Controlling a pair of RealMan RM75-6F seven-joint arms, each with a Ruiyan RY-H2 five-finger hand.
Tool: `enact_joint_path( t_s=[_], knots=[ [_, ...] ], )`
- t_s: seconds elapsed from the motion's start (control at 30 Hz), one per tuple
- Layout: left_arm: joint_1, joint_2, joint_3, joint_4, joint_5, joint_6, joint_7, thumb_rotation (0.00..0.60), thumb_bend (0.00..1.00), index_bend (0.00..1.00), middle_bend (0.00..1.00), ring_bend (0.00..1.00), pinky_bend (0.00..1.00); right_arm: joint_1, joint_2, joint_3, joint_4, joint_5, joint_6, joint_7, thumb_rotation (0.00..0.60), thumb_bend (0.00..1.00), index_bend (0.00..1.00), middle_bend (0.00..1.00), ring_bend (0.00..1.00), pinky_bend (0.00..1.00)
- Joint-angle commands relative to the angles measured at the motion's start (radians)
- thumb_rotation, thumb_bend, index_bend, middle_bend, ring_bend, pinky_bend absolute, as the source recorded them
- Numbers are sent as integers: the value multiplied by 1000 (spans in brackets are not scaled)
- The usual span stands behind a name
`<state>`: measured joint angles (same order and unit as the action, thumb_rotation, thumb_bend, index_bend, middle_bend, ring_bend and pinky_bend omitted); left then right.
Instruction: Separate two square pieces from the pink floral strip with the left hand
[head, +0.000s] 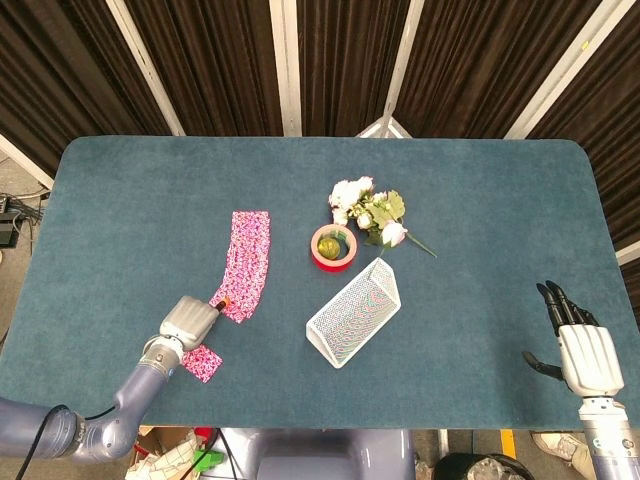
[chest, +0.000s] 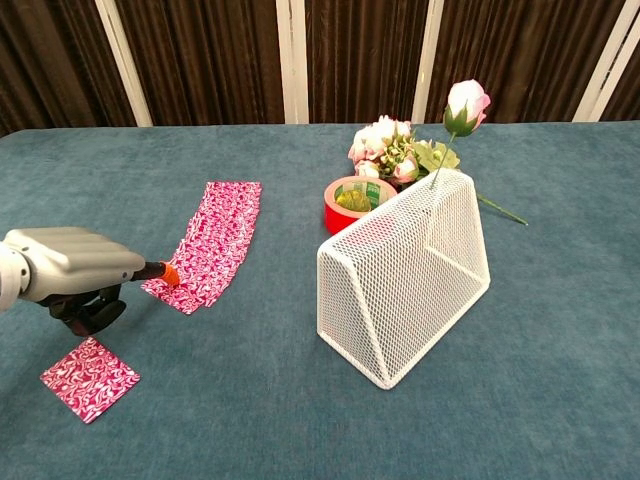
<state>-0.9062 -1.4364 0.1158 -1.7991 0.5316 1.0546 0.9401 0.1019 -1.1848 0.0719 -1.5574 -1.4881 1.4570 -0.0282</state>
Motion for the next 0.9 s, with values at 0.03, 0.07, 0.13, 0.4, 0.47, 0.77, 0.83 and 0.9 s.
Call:
enact_joint_path(
  t_s=[0.03, 0.07, 0.13, 0.4, 0.47, 0.77, 0.83, 0.9],
  knots=[
    [-1, 6, 9, -1, -24, 5, 10, 600, 909, 117, 849, 737, 691, 0, 0, -1, -1, -1, 0, 1, 600, 181, 0, 95, 238, 314],
    [-1, 7, 11, 1, -34, 6, 13, 600, 909, 117, 849, 737, 691, 0, 1, -1, -2, -3, 0, 1, 600, 181, 0, 95, 238, 314],
    [0, 9, 15, 5, -45, 8, 15, 600, 909, 117, 850, 737, 691, 1, 1, -2, -2, -4, 0, 1, 600, 181, 0, 94, 238, 314],
    [14, 48, 39, 10, -63, 15, 6, 600, 909, 117, 850, 738, 691, 1, 1, -4, -6, -9, 0, 0, 600, 181, 0, 94, 237, 314],
    [22, 62, 50, 11, -67, 15, 1, 600, 909, 117, 850, 738, 692, 1, 1, -4, -7, -9, 1, -2, 600, 181, 0, 95, 238, 314],
    [52, 128, 73, 1, -41, 25, -36, 600, 909, 117, 850, 738, 692, 1, 0, -6, -8, -11, 1, -4, 600, 181, 0, 94, 238, 314],
    [62, 146, 80, 1, -30, 25, -49, 600, 909, 117, 850, 738, 692, 2, 0, -6, -9, -12, 0, -5, 600, 181, 0, 94, 238, 314],
    [78, 169, 91, 10, -25, 27, -66, 600, 909, 117, 850, 738, 692, 3, 0, -7, -11, -12, -2, -7, 600, 182, 0, 95, 238, 314]
  ],
)
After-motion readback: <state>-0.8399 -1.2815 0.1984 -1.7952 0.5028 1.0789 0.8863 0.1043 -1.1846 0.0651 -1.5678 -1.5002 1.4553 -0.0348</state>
